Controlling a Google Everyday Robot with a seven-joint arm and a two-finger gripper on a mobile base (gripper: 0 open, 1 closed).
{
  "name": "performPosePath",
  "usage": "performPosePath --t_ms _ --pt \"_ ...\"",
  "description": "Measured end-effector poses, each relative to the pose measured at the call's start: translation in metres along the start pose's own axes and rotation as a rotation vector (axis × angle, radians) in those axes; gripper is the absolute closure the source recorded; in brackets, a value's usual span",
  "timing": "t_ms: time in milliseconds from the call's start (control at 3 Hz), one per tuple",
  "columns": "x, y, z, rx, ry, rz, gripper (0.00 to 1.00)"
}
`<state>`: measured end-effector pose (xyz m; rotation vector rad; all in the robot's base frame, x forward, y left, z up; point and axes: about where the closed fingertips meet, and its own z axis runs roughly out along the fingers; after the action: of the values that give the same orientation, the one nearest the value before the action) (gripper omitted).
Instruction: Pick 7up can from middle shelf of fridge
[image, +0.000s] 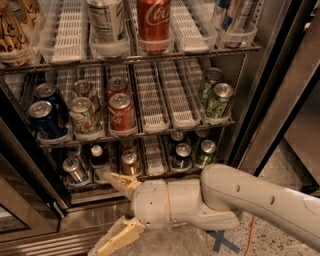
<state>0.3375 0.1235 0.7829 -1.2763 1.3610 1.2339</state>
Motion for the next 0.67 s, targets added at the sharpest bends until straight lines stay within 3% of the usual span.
performPosePath --t_ms 667 --pt "-0.018 -0.014 0.014 0.058 -0.021 -0.035 0.00"
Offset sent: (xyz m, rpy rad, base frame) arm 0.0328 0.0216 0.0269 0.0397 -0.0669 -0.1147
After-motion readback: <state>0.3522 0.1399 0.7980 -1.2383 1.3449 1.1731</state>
